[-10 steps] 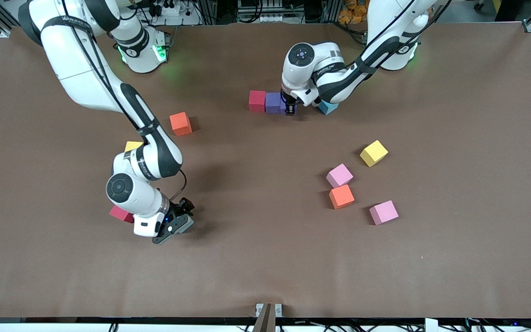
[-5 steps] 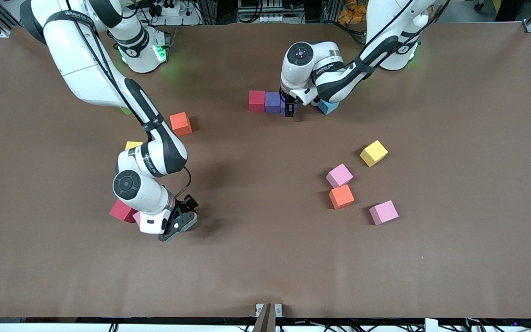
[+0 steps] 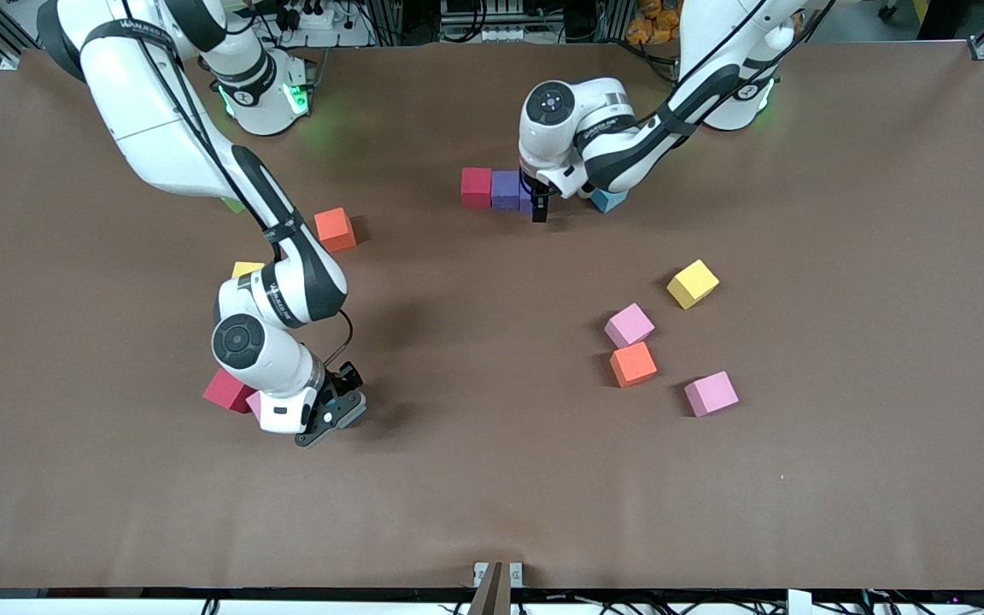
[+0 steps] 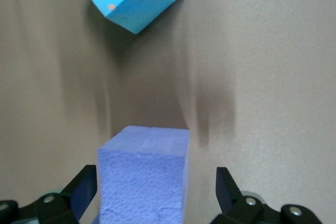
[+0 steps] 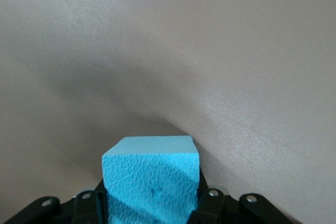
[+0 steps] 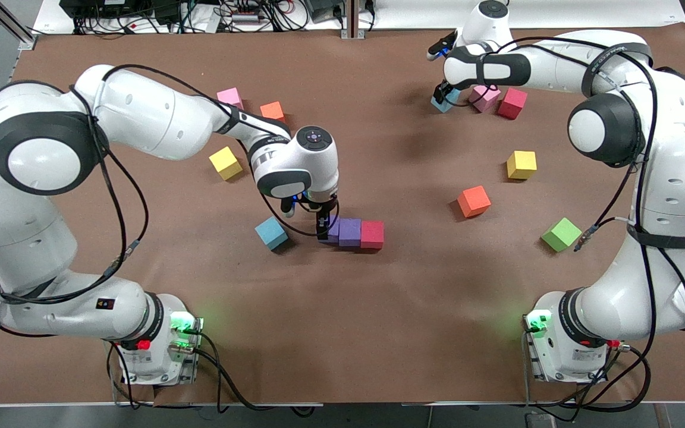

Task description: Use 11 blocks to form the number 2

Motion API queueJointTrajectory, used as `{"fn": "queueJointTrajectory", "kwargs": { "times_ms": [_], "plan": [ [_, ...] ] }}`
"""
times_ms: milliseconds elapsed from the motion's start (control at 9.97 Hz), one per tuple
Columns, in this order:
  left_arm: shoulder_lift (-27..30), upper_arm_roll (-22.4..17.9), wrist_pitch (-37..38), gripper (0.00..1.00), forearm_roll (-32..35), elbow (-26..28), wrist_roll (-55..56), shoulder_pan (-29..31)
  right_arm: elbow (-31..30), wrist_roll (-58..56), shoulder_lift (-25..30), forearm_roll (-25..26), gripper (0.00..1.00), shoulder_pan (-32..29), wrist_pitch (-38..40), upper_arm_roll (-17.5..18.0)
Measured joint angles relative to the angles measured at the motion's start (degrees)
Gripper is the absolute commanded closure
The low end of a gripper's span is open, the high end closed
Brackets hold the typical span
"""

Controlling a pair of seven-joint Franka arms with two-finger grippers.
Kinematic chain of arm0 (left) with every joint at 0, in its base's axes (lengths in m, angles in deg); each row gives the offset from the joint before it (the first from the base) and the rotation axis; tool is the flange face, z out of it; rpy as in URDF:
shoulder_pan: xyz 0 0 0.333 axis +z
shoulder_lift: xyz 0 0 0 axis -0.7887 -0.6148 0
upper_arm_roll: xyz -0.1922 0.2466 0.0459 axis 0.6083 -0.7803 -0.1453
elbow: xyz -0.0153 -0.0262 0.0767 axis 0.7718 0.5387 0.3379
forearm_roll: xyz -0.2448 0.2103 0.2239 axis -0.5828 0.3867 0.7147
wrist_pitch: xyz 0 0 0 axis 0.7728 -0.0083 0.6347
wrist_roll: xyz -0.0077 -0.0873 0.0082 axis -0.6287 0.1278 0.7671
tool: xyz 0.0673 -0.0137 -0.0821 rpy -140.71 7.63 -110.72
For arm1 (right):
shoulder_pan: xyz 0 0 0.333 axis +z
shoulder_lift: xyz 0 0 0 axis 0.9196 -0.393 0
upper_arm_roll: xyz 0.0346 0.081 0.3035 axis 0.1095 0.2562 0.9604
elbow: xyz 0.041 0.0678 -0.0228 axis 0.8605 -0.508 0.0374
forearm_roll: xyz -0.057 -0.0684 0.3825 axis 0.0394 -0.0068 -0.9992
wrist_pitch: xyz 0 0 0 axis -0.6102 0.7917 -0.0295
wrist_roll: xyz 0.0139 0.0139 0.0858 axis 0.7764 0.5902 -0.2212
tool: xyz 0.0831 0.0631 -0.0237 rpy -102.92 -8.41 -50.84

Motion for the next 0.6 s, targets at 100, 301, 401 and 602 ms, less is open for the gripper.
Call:
{"fn": "queueJointTrajectory", "kwargs": {
  "times_ms": [100, 301, 401, 602],
  "plan": [
    [0.14, 1.51, 1.05, 0.0, 0.0, -0.13, 0.0, 0.46, 0.07, -0.03, 0.36, 0.22, 0.69, 0.17, 0.86, -0.02],
    [0.58, 6.43, 4.07, 0.0, 0.0, -0.26, -0.39, 4.06, 1.31, 0.67, 2.13, 0.22, 0.69, 1.2, 5.96, -0.27],
    [0.74, 10.11, 6.25, 0.0, 0.02, -0.32, -0.98, 7.35, 1.92, 1.31, 2.92, 0.21, 0.69, 1.33, 8.07, -0.28],
    [1.19, 17.18, 11.1, 0.0, 0.42, -0.84, -4.08, 15.35, 2.22, 2.76, 4.43, 0.19, 0.69, 2.26, 9.13, -0.27]
  ]
}}
